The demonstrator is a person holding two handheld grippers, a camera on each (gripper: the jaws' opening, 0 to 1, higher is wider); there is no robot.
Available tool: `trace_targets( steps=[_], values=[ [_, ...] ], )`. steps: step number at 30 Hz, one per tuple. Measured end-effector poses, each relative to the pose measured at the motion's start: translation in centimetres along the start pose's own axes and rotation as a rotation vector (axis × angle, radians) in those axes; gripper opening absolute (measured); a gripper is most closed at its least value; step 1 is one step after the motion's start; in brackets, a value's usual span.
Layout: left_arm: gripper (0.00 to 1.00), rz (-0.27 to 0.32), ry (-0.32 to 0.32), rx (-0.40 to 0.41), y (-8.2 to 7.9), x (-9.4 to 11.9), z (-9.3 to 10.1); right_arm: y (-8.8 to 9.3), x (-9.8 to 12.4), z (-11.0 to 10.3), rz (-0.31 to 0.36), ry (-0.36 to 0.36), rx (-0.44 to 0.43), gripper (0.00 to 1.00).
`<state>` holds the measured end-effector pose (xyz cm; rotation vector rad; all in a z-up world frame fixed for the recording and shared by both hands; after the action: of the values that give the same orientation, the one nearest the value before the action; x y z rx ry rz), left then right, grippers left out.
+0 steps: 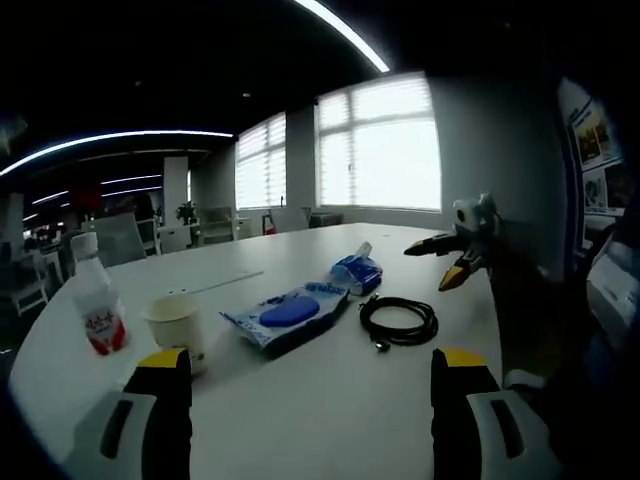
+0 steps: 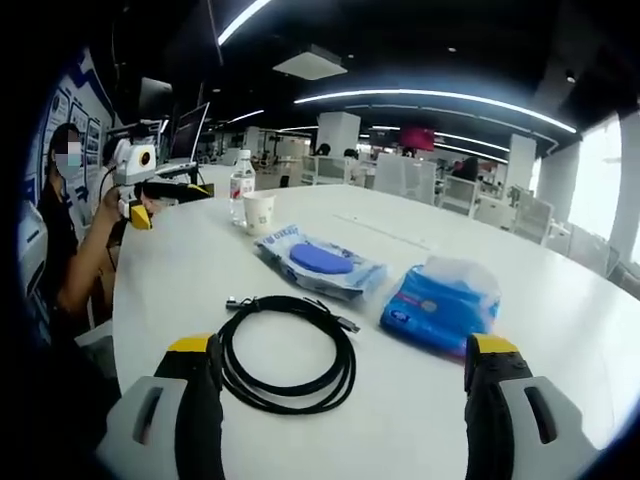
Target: Arrange the tabletop items into an orderly group along one side of the table until the central work area is clear of visible clutter.
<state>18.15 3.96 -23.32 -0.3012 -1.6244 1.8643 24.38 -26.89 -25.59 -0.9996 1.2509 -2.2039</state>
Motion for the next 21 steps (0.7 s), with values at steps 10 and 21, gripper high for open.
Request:
trace_targets(
  steps=[10, 21],
  values=[
    [1.0, 0.038, 0.028, 0.011, -0.6, 2.3, 0.2, 0.7, 1.2, 0.2, 0.005, 0.015, -0.022, 0.98],
    [1.0, 0.057, 0.003, 0.012, -0.5, 4.6, -0.3, 1.2, 2.7, 0.9, 0.001, 0.044, -0.029, 0.99]
  ],
)
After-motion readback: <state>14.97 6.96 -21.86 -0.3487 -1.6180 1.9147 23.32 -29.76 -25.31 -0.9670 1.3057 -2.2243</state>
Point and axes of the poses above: the point that each gripper's makers call its tool centre point, and the gripper's own axes: x roughly backward along the fingers, z roughly to its right, y roughly out of its underside, the point moved 1 cm from there along x, roughly backward along the fingers, and after that the axes turned 14 degrees about x, right-handed, at the moved point
